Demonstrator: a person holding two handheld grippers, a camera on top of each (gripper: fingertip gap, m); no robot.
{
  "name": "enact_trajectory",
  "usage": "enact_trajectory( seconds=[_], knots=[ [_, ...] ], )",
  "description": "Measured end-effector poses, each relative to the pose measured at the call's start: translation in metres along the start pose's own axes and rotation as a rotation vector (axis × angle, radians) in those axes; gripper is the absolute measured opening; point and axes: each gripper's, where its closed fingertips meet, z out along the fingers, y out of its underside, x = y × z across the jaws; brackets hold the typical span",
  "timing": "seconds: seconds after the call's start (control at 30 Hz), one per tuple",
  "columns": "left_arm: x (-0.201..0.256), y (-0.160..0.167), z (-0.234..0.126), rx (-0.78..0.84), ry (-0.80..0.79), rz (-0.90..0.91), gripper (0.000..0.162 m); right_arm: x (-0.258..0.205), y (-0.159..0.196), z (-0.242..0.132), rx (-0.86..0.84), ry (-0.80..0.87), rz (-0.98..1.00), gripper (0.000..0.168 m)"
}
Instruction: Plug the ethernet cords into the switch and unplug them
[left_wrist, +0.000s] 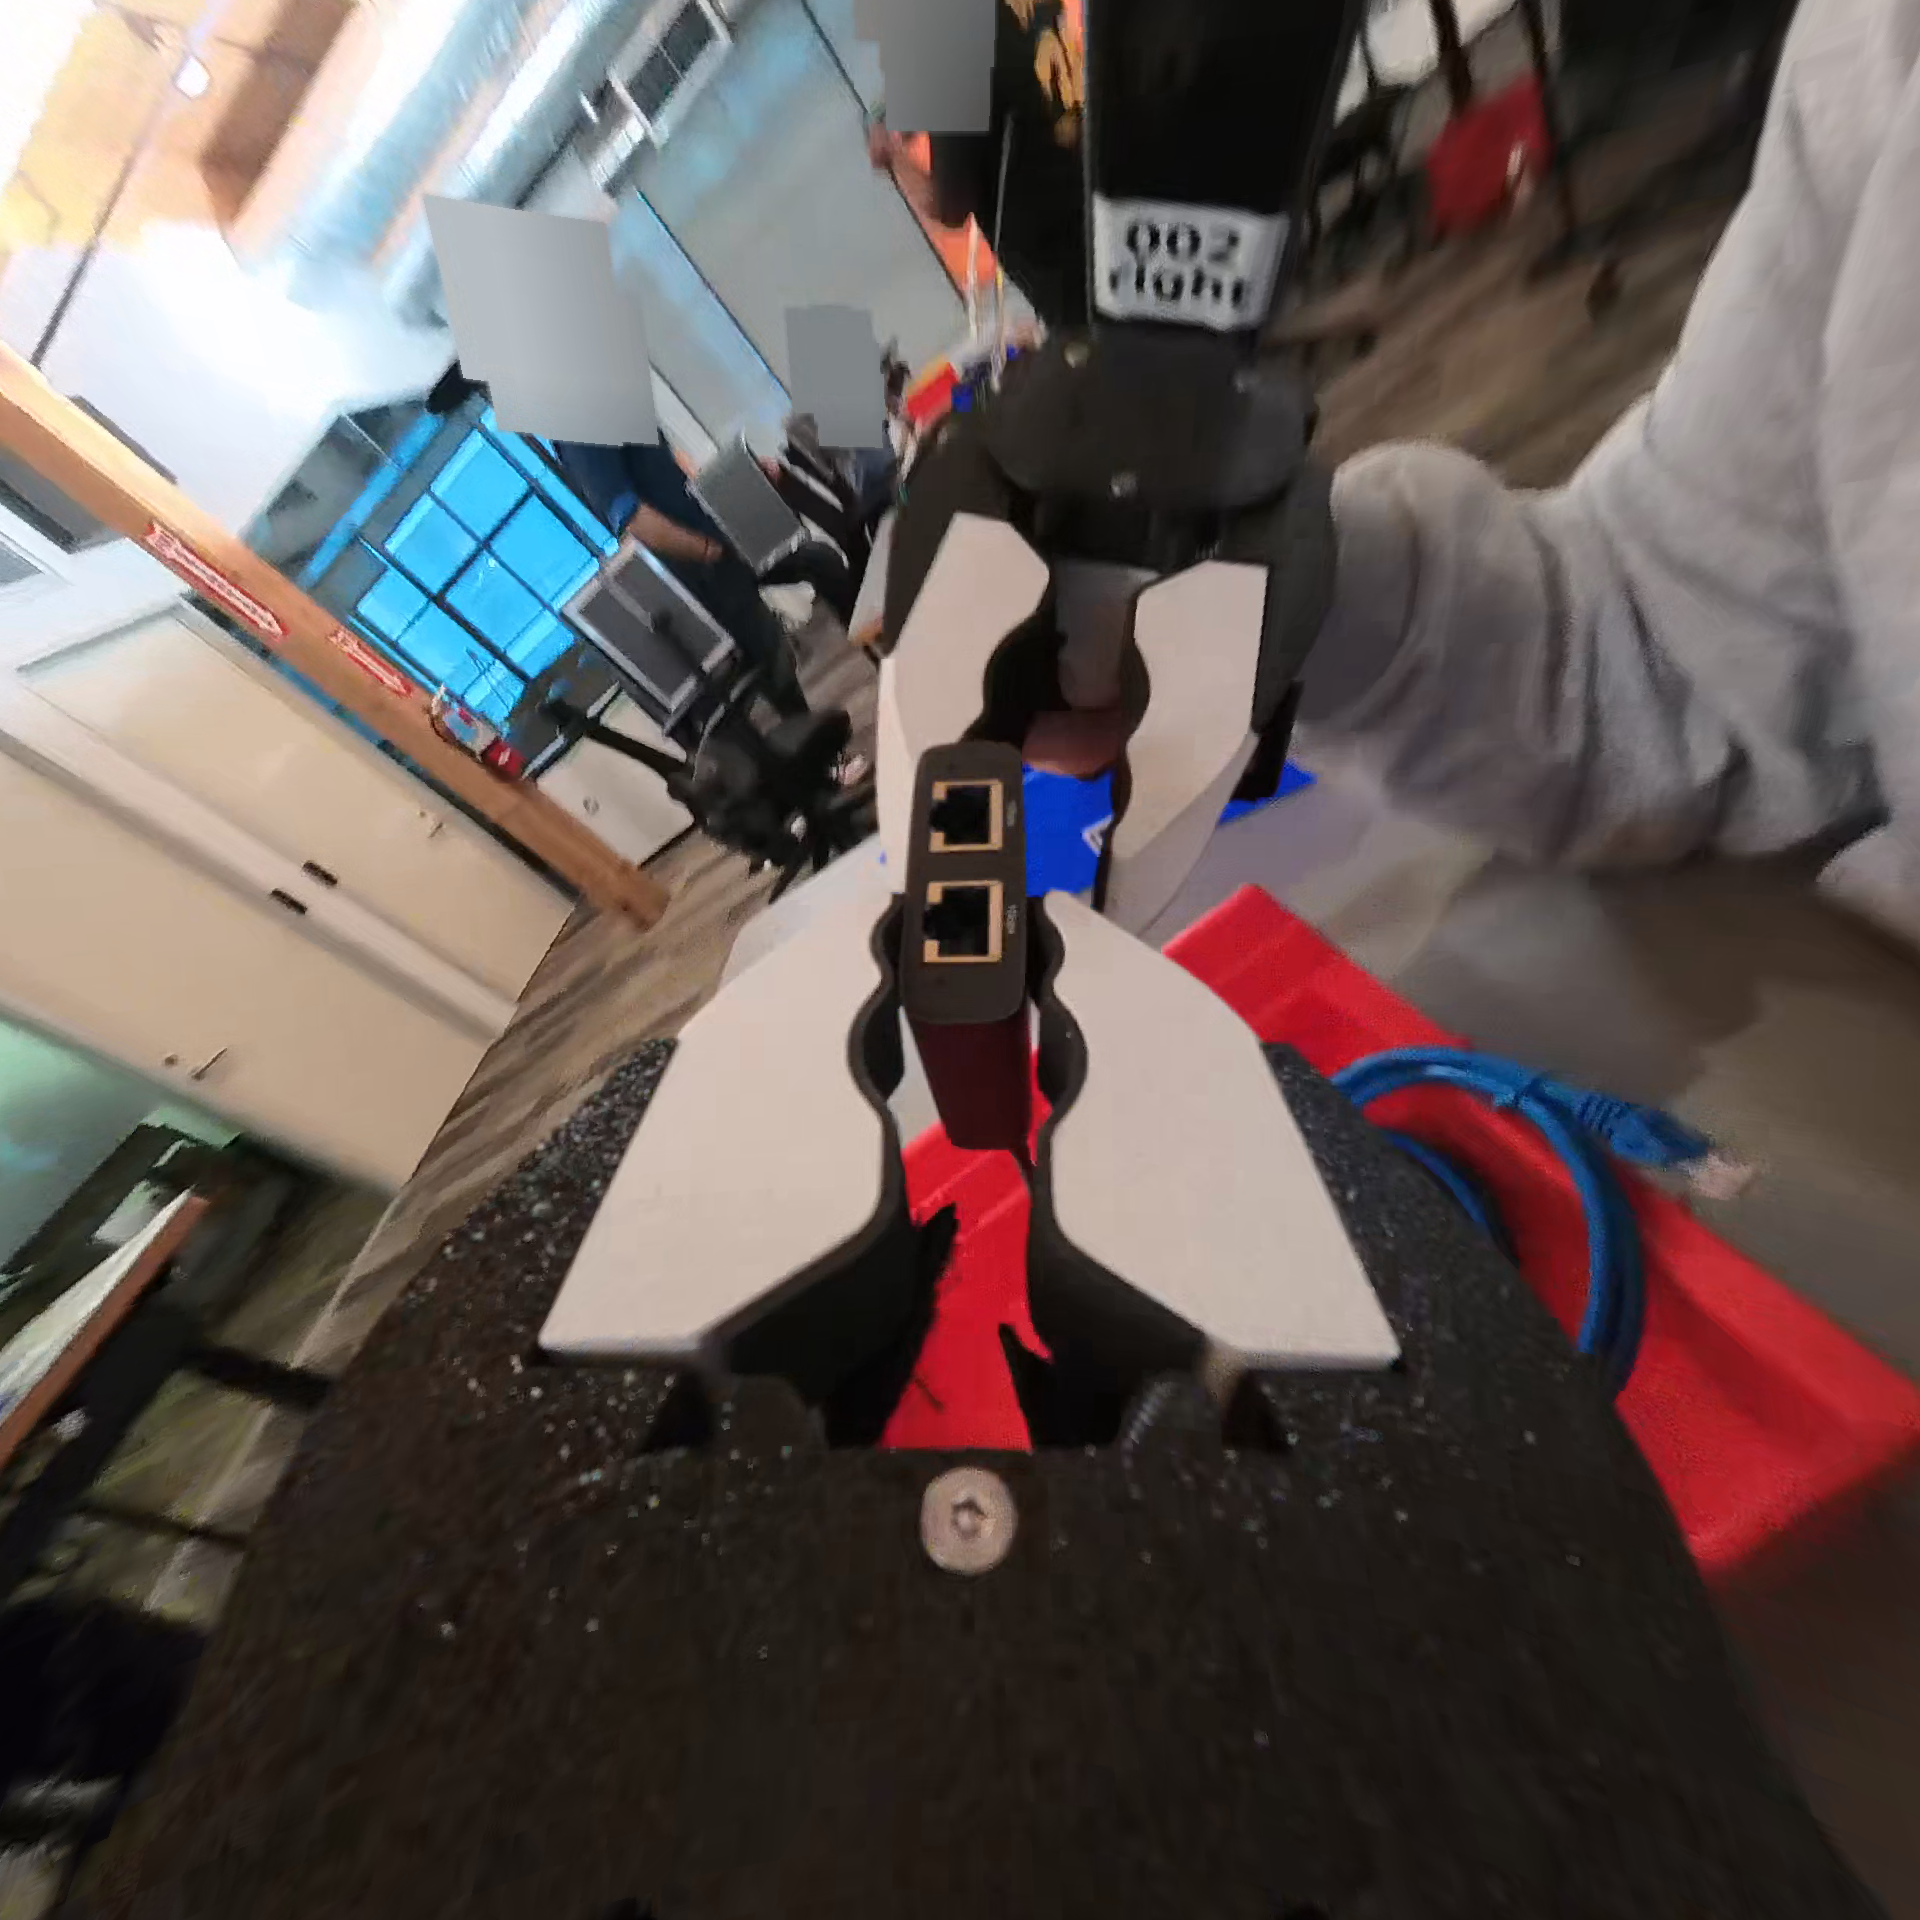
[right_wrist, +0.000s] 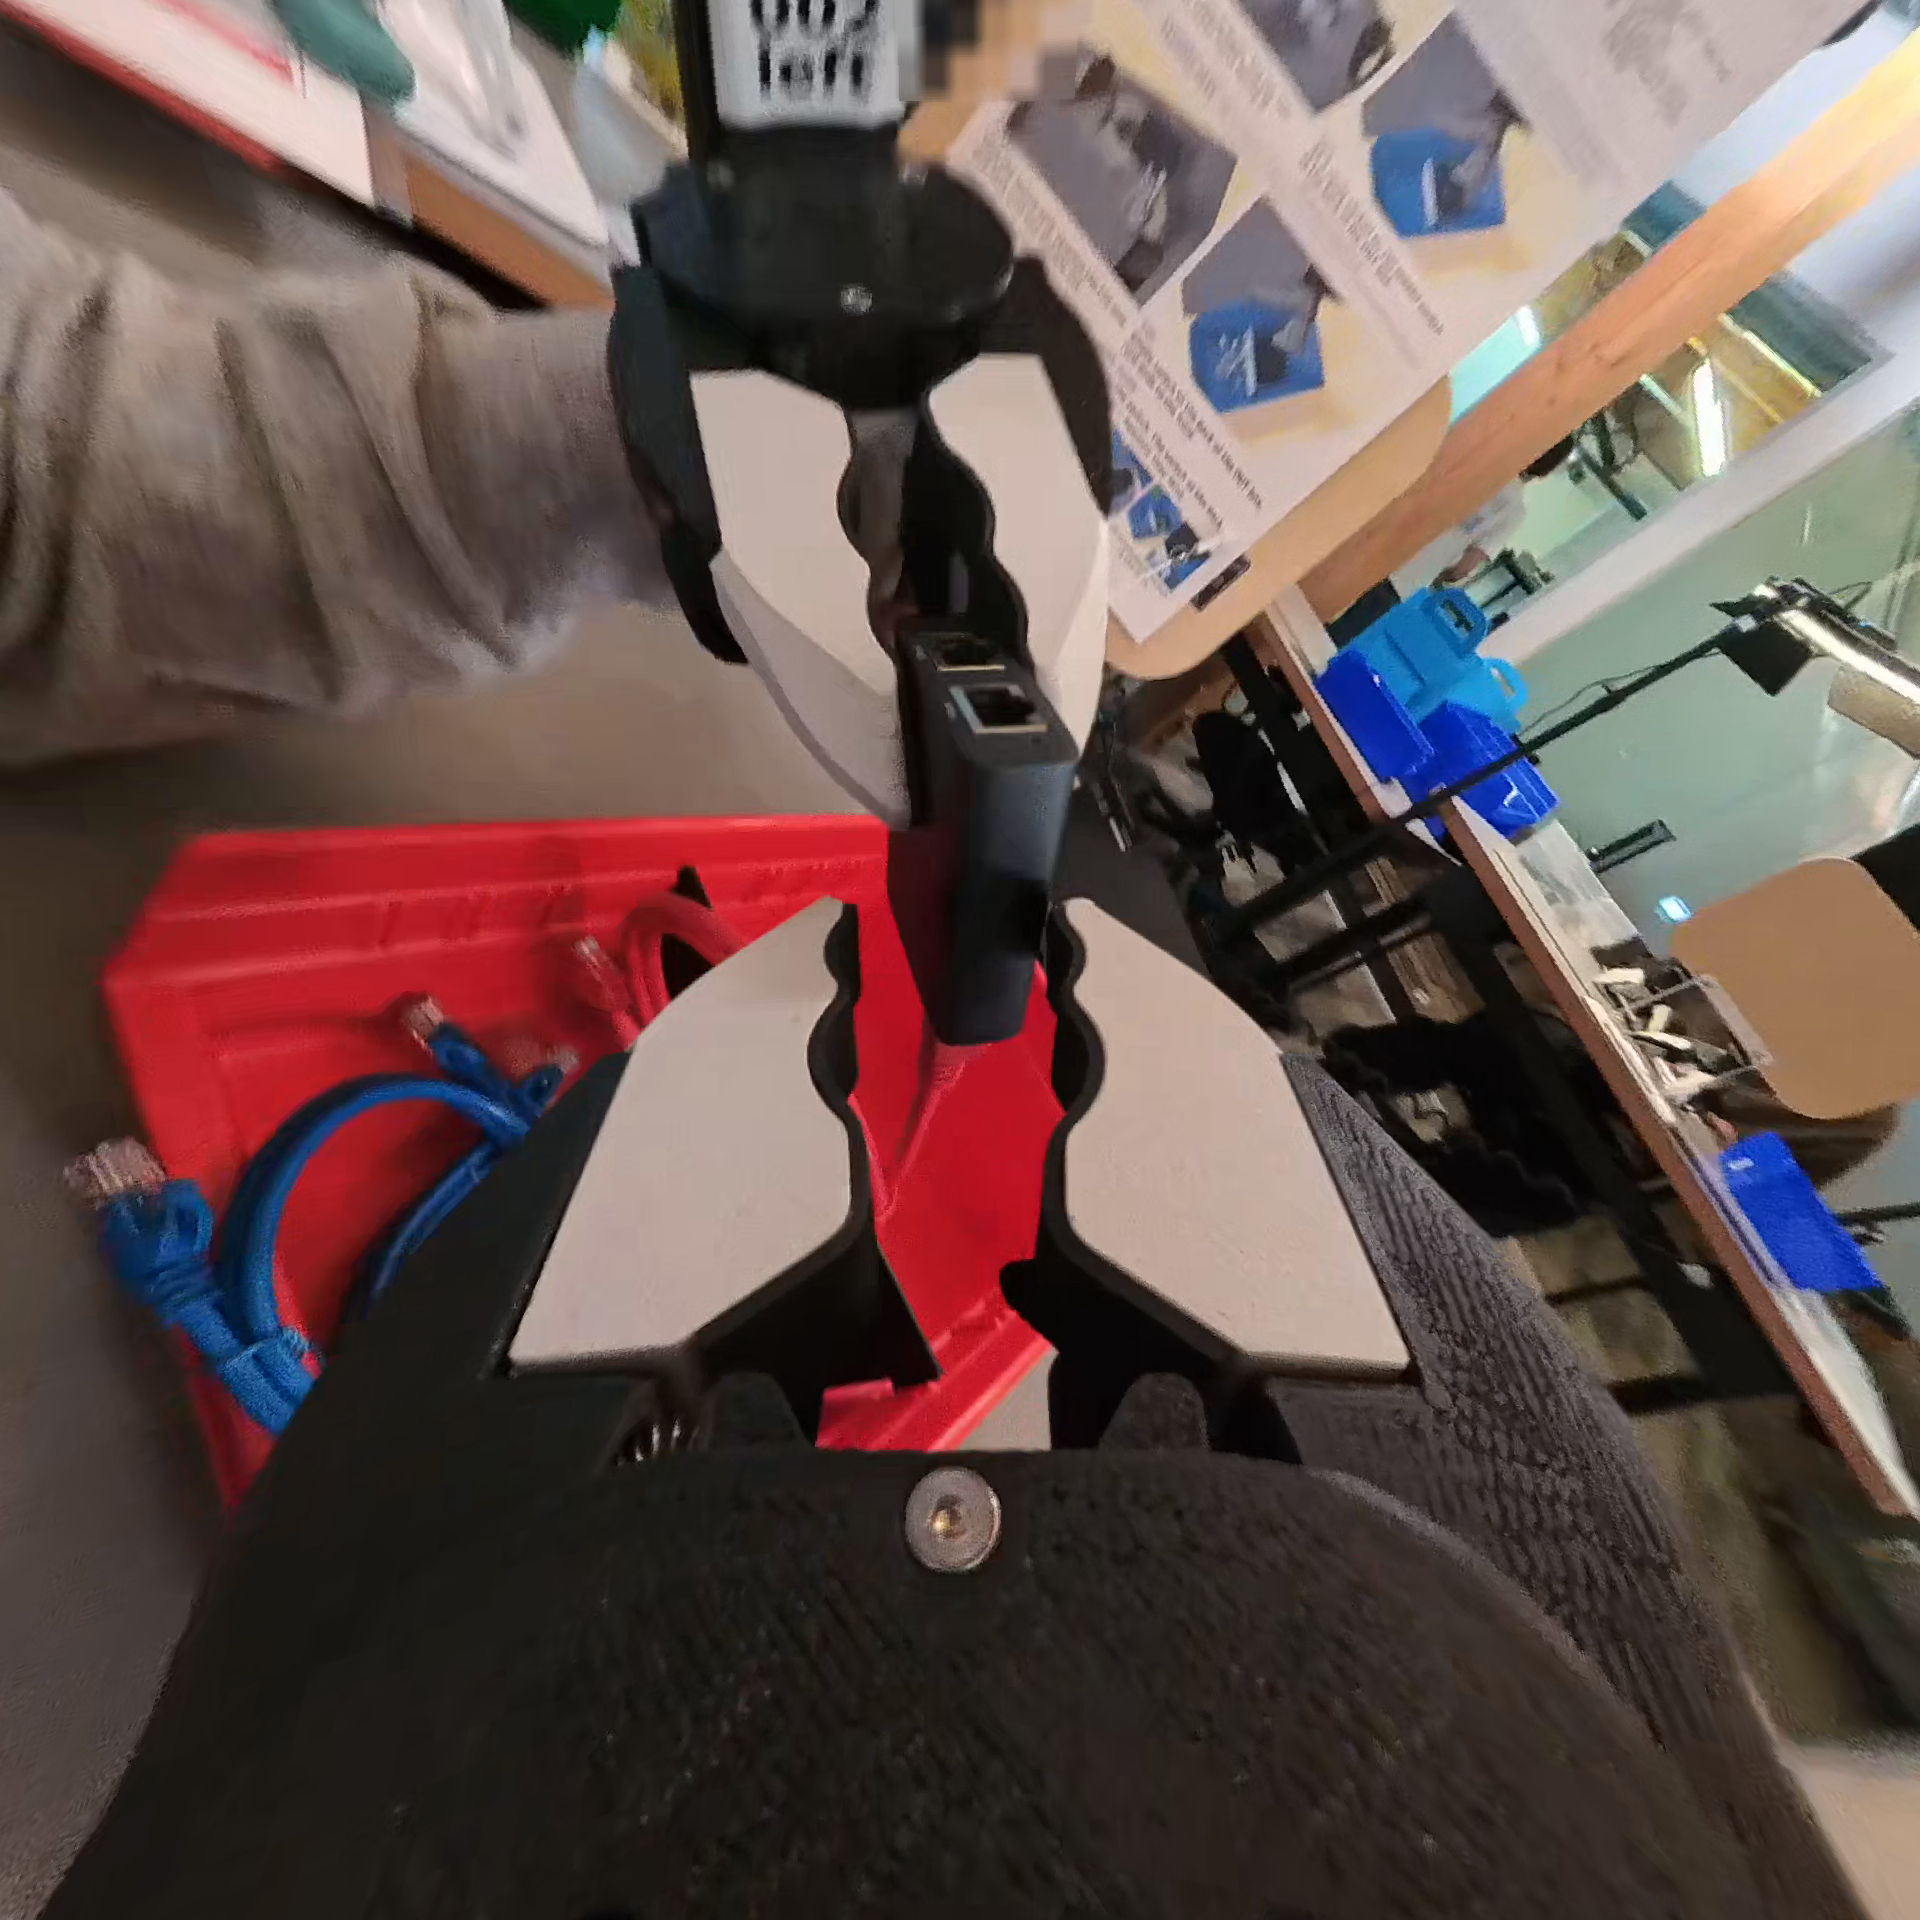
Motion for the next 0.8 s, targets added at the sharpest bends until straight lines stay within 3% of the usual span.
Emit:
enact_trajectory(
  seconds=[0.2,0.37,0.53,0.6,0.8],
  knots=[
    [0.020,0.012,0.009,-0.241,0.036,0.166,0.021,-0.007,0.019,0.005,-0.207,0.044,-0.172,0.034],
    [0.030,0.013,0.012,-0.304,0.069,0.213,0.021,-0.019,0.008,-0.002,-0.207,0.008,-0.201,0.031],
    [0.030,0.011,0.014,-0.306,0.056,0.223,0.021,-0.021,0.008,-0.006,-0.252,0.016,-0.242,0.021],
    [0.020,0.005,0.015,-0.272,-0.021,0.228,0.027,-0.013,0.006,-0.008,-0.228,0.044,-0.209,0.022],
    [-0.011,-0.015,0.003,-0.110,-0.190,0.146,0.042,0.012,-0.012,-0.023,0.000,0.094,-0.085,0.020]
  ],
)
